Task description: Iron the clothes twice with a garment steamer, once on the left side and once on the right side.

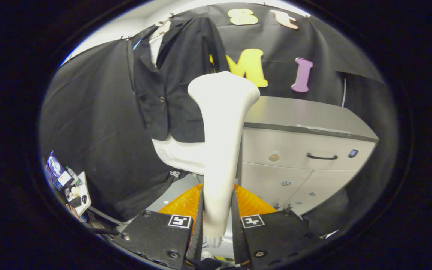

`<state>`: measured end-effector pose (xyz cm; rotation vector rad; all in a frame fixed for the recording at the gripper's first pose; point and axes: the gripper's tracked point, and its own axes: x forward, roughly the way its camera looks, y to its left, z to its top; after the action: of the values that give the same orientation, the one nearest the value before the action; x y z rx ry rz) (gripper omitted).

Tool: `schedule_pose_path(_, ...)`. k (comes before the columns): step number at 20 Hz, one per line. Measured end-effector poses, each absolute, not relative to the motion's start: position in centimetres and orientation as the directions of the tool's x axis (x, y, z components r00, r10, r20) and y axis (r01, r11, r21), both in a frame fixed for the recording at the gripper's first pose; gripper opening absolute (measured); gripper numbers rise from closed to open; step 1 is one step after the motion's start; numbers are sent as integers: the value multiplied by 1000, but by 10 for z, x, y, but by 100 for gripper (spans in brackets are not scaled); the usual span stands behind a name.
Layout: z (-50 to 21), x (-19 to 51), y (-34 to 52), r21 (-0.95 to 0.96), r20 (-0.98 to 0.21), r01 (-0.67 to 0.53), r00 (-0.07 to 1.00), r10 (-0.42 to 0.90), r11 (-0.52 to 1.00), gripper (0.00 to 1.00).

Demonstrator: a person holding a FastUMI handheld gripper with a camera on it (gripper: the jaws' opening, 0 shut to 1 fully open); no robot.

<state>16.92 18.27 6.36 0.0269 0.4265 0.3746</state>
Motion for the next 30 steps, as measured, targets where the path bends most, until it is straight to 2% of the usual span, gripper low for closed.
schedule_pose_path(8,38,104,48,142,-388,-241,879,278,960,35)
schedule_pose_path(17,-11,52,-27,224,-432,-100,881,191,969,35)
schedule_pose_path(22,-21,27,-34,220,-442,-47,885,142,974,35)
schedule_pose_path(30,-25,3,-18,216,-449,-29,885,126,976,35)
